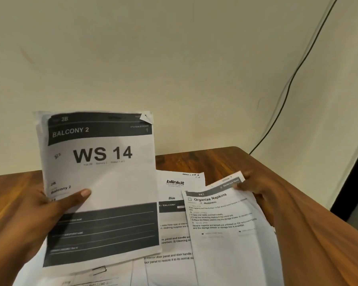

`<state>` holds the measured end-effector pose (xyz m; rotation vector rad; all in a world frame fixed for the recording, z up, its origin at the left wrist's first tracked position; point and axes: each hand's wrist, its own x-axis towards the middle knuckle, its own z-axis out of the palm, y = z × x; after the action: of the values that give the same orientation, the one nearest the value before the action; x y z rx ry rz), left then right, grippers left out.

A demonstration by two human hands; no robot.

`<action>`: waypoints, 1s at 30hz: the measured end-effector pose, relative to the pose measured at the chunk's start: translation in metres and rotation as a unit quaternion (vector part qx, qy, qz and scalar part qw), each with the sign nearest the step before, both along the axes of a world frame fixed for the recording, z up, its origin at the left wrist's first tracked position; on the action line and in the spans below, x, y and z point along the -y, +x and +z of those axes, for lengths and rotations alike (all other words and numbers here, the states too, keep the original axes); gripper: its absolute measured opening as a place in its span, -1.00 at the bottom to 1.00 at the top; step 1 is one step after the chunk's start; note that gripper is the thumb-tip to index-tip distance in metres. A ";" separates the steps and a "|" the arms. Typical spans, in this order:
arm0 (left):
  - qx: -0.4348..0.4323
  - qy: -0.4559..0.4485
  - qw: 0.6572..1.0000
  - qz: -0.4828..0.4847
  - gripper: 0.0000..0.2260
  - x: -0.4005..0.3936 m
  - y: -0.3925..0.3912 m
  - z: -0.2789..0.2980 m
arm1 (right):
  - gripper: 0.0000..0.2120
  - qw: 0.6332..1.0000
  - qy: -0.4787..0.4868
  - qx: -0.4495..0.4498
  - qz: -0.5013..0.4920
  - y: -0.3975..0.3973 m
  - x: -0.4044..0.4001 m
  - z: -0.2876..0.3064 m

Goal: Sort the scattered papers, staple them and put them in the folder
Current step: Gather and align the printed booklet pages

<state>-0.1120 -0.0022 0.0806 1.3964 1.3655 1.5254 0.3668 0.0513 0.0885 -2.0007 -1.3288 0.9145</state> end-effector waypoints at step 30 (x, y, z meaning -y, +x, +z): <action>0.203 -0.095 0.962 -0.159 -0.07 0.012 0.036 0.003 | -0.87 0.897 0.362 -0.251 0.041 -0.109 0.024 0.078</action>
<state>-0.0755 -0.0146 0.0839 1.0513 0.9551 1.3340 0.2581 0.0273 0.1660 -1.0546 -1.2079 0.7450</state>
